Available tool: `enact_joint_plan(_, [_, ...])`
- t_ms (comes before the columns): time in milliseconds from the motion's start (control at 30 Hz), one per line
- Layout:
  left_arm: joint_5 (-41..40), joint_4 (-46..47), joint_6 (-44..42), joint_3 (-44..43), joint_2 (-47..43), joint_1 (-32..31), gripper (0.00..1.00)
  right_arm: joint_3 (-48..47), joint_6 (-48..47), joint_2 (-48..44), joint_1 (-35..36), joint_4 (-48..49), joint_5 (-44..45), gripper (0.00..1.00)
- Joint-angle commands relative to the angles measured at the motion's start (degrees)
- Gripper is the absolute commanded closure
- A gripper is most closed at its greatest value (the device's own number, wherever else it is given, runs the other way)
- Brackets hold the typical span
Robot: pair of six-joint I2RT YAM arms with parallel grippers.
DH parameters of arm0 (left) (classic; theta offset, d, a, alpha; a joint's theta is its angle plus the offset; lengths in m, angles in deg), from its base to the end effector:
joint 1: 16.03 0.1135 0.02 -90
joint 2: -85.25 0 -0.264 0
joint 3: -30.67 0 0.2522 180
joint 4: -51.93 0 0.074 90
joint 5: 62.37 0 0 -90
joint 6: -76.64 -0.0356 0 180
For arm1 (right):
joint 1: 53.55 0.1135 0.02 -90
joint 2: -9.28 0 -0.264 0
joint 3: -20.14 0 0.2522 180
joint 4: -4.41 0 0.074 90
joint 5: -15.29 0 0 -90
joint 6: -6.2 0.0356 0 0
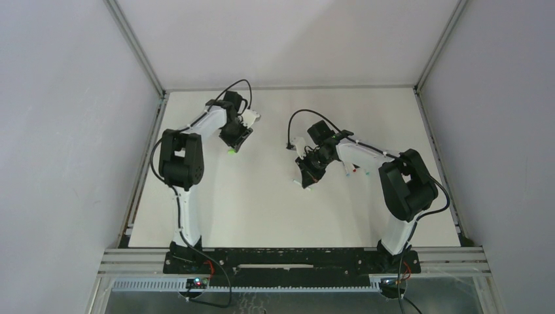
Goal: Insert the pens into the pen caps
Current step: Move the pen cap to the center of the board.
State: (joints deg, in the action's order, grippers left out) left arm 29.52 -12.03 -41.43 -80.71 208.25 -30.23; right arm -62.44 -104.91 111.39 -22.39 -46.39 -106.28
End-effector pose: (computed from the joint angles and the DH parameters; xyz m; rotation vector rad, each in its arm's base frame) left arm 0.4244 -0.1086 0.1780 1.0469 2.6914 -0.0032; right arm 0.2883 0.1961 0.1891 -1.3270 2.3998 0.8129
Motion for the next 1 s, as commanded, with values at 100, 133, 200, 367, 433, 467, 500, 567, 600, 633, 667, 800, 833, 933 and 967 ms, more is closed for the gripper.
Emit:
enact_joint_plan(100, [4.1, -4.1, 1.2, -6.7, 2.5, 1.1, 0.56, -1.6, 0.3, -2.6, -0.7, -0.4, -1.8, 1.00])
enact_joint_plan(133, [4.0, -4.6, 1.8, -7.2, 2.8, 1.2, 0.55, -1.6, 0.3, -2.8, -0.9, -0.4, -1.9, 1.00])
enact_joint_plan(200, [3.9, -5.4, 2.8, -7.8, 3.1, 1.2, 0.56, -1.6, 0.3, -3.3, -1.2, -0.4, -2.3, 1.00])
enact_joint_plan(367, [1.1, -6.8, 4.1, -8.5, 3.6, 1.2, 0.56, -1.6, 0.4, -4.4, -2.0, -0.7, -3.4, 1.00])
enact_joint_plan(433, [0.2, -7.0, 4.2, -8.3, 3.7, 1.2, 0.57, -1.6, 0.4, -4.7, -2.1, -0.7, -3.7, 1.00])
enact_joint_plan(467, [0.2, -7.1, 4.4, -8.3, 3.7, 1.2, 0.58, -1.6, 0.4, -4.9, -2.2, -0.6, -3.7, 1.00])
enact_joint_plan(500, [0.0, -7.3, 4.6, -8.4, 3.7, 1.1, 0.59, -1.6, 0.4, -4.9, -2.2, -0.7, -3.8, 1.00])
enact_joint_plan(567, [-0.4, -7.8, 5.2, -8.9, 4.1, 1.0, 0.62, -1.6, 0.3, -5.1, -2.2, -0.7, -4.0, 1.00])
enact_joint_plan(600, [-0.5, -8.0, 5.4, -9.1, 4.2, 0.9, 0.62, -1.6, 0.3, -5.2, -2.2, -0.7, -4.0, 1.00])
enact_joint_plan(633, [-0.5, -8.1, 5.8, -9.1, 4.2, 0.8, 0.62, -1.6, 0.2, -5.3, -2.2, -0.7, -4.0, 1.00])
enact_joint_plan(667, [-0.3, -8.1, 6.3, -9.1, 4.1, 0.7, 0.63, -1.6, 0.1, -5.4, -2.2, -0.8, -4.0, 1.00])
enact_joint_plan(800, [-1.1, -5.1, 10.5, -7.0, 0.3, 0.6, 0.61, -1.6, -0.4, -5.6, -2.4, -0.9, -4.5, 1.00])
enact_joint_plan(833, [-0.7, -3.1, 11.4, -5.4, -2.0, 0.6, 0.60, -1.6, -0.5, -5.6, -2.4, -1.0, -4.7, 1.00])
enact_joint_plan(933, [1.7, 2.0, 14.0, -1.6, -9.3, 0.6, 0.56, -1.6, -0.6, -5.8, -2.4, -1.1, -5.0, 1.00])
enact_joint_plan(967, [3.0, 3.1, 14.9, -0.7, -11.5, 0.6, 0.56, -1.6, -0.6, -6.0, -2.4, -1.1, -5.2, 1.00])
